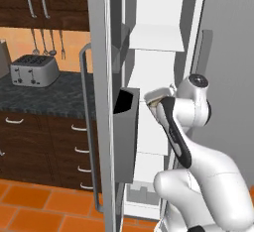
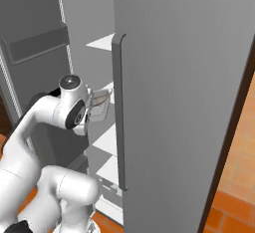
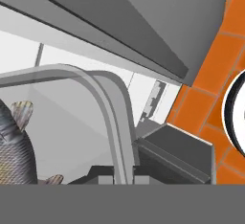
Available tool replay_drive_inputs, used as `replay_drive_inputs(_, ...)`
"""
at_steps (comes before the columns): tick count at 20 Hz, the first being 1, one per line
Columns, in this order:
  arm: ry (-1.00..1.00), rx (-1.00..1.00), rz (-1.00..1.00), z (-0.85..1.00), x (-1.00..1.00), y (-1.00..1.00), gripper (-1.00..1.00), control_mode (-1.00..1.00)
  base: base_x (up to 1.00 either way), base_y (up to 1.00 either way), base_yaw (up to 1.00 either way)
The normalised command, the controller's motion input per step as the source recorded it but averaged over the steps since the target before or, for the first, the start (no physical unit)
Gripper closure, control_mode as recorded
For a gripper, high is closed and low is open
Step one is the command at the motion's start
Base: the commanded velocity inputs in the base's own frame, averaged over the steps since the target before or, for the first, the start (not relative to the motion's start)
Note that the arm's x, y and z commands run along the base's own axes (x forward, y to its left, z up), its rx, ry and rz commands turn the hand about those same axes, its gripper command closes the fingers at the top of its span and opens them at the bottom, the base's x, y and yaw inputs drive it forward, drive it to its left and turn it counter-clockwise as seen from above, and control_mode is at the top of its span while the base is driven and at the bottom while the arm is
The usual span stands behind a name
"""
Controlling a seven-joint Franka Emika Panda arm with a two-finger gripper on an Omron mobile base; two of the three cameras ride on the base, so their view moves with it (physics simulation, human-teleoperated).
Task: Take the meat container that has the fish and place it on the second highest rack of the freezer. Then take the vegetable container that has the potatos and place it on the highest rack of the freezer.
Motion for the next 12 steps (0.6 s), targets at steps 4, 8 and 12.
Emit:
replay_drive_inputs(4, 0.00, 0.02, 0.00, 0.00, 0.58, -0.07, 1.00, -1.00, 0.00, 0.00, 0.00)
replay_drive_inputs(8, 0.01, 0.01, 0.00, 0.00, 0.65, 0.00, 1.00, -1.00, 0.00, 0.00, 0.00)
replay_drive_inputs(12, 0.00, 0.01, 0.00, 0.00, 0.53, 0.00, 1.00, -1.00, 0.00, 0.00, 0.00)
